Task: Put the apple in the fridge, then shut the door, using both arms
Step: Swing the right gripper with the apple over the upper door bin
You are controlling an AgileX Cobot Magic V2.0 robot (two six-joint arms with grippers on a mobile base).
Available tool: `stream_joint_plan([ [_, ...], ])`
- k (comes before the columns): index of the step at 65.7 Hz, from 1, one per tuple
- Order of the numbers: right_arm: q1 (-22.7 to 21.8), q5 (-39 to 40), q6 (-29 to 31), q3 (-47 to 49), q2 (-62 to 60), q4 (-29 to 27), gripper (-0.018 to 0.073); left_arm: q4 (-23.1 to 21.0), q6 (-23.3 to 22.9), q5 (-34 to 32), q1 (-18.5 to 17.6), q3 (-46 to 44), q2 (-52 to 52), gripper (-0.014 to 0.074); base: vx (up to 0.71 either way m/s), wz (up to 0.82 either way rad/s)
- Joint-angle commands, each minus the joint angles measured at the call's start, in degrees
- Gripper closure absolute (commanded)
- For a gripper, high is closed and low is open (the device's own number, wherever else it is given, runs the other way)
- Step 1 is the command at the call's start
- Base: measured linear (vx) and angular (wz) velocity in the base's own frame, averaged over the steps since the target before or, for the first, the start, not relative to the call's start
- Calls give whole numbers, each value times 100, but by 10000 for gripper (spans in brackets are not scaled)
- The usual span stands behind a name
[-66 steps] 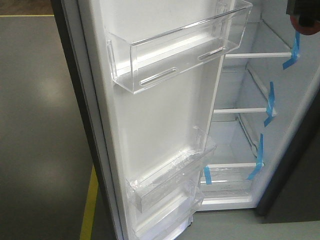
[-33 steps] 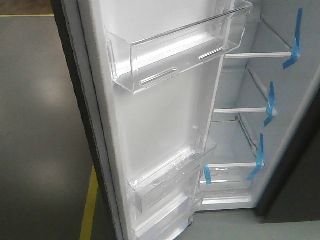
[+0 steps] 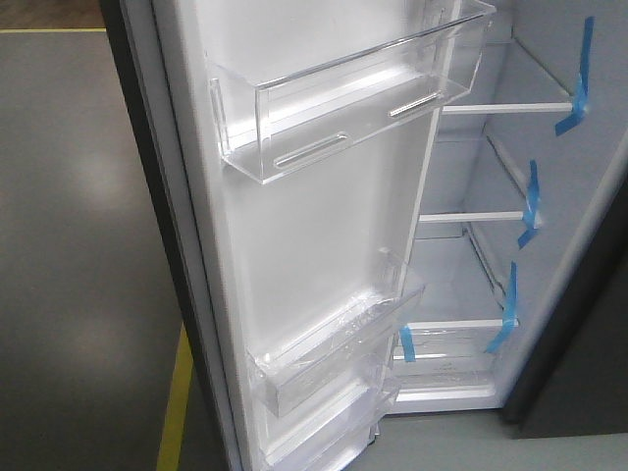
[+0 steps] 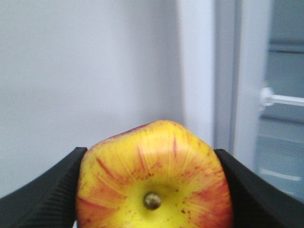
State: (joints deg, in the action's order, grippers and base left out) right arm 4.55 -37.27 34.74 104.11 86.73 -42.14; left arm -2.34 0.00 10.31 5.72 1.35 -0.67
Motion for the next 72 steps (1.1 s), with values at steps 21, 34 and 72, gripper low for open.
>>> stream_joint_plan([
  [21, 2, -378, 1600, 210, 616, -2447, 383, -47, 0, -406, -7, -104, -73, 602, 0, 0],
  [34, 2, -528, 1594, 210, 769, -2435, 370, -47, 0, -406, -7, -104, -73, 602, 0, 0],
  [72, 2, -675, 1600, 210, 911, -2027, 53, -47, 0, -406, -7, -104, -73, 602, 0, 0],
])
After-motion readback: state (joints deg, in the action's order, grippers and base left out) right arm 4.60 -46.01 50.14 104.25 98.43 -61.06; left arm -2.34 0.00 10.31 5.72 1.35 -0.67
